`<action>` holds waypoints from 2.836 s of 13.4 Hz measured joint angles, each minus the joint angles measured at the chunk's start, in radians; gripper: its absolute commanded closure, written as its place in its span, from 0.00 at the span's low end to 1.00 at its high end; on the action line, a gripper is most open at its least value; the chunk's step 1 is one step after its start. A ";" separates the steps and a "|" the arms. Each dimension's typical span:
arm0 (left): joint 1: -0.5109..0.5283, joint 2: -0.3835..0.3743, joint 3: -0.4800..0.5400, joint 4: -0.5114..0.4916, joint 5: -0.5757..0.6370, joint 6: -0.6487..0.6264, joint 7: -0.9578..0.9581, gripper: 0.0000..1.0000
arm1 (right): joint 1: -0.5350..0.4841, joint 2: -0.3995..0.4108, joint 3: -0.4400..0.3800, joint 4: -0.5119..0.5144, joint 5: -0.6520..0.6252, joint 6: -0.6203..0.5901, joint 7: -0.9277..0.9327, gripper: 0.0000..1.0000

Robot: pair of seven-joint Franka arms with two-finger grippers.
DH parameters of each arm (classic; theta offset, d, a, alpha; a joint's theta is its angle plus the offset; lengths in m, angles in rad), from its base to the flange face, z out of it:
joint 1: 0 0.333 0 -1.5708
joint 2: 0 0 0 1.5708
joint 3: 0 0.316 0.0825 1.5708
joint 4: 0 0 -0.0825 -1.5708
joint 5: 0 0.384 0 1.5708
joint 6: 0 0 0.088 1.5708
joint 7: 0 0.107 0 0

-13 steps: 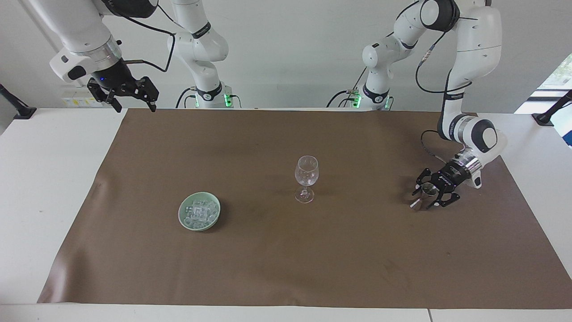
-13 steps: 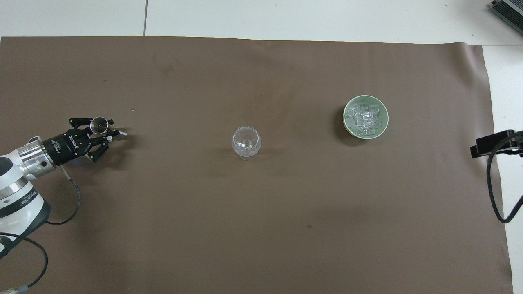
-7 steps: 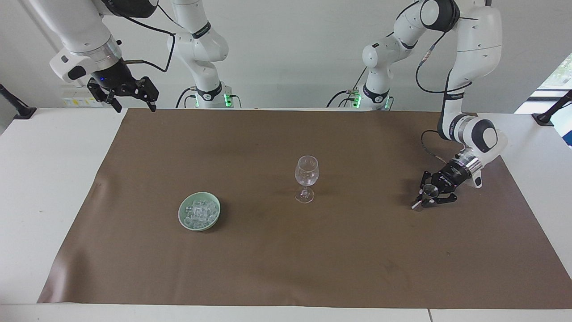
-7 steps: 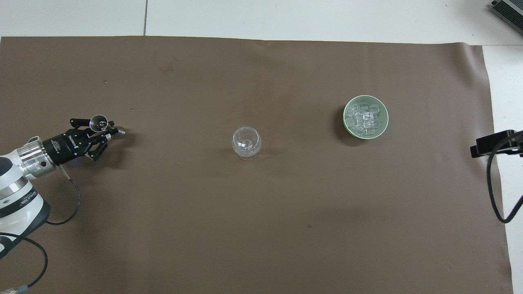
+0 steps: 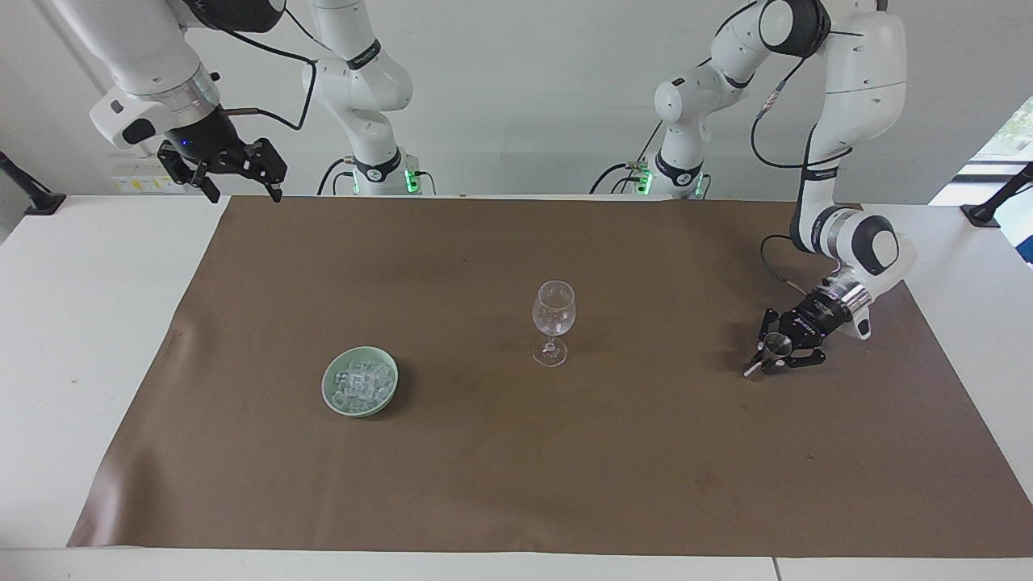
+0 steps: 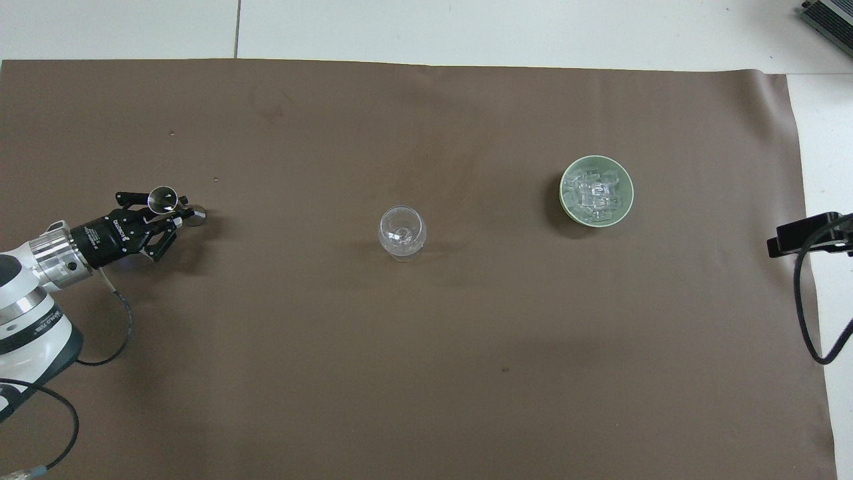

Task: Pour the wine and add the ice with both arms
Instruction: 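Close the left gripper on the silver cup and lift it, then carry the silver cup with the left gripper over the clear cup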

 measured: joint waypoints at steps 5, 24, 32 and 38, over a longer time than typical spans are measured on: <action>-0.038 0.000 -0.007 0.038 0.000 -0.013 -0.067 1.00 | 0.000 0.000 0.000 0.000 0.000 0.000 0.000 0.00; -0.399 -0.286 -0.013 -0.017 0.009 0.103 -0.283 1.00 | 0.000 0.000 0.000 0.000 0.000 0.000 0.000 0.00; -0.535 -0.304 -0.013 -0.041 0.009 0.272 -0.361 1.00 | 0.000 0.000 0.000 0.000 0.000 0.000 0.000 0.00; -0.565 -0.317 -0.012 -0.041 0.009 0.298 -0.394 1.00 | 0.000 0.000 0.000 0.000 0.000 0.000 0.000 0.00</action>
